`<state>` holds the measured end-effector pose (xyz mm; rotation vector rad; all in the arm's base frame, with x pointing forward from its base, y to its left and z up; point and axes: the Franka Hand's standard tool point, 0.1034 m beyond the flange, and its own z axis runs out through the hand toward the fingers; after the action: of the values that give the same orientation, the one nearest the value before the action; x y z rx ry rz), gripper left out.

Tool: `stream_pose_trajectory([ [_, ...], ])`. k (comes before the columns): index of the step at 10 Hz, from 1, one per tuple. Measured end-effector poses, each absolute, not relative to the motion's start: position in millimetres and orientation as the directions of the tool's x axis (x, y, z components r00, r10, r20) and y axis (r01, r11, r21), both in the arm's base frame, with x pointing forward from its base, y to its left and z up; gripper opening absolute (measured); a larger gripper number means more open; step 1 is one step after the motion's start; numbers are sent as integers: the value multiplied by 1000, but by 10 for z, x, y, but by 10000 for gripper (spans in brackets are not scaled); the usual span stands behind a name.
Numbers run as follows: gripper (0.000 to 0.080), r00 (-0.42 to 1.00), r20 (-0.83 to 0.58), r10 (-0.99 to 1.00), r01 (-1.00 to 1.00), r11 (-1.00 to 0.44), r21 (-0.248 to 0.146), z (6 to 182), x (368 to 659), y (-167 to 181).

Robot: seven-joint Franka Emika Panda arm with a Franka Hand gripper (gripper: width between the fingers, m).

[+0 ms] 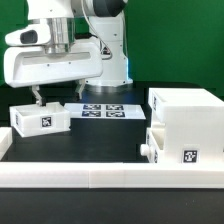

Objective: Assemble drawer

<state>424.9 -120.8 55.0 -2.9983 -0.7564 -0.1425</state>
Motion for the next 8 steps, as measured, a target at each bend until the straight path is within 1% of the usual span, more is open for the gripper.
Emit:
stream_pose_trajectory([
  [1, 649, 878, 104, 467, 471, -882, -18, 536, 4235, -1210],
  [2, 649, 883, 106, 457, 461, -887, -11, 446, 4111, -1201],
  [3, 649, 882, 97, 461, 464, -886, -18, 356, 3997, -1203],
  [5, 649, 879, 108, 465, 468, -883, -8, 187, 3925, -1269],
  [6, 649, 879, 109, 464, 467, -884, -10, 115, 3889, -1280],
  [8, 649, 880, 115, 461, 465, -885, -5, 54, 3861, -1298],
])
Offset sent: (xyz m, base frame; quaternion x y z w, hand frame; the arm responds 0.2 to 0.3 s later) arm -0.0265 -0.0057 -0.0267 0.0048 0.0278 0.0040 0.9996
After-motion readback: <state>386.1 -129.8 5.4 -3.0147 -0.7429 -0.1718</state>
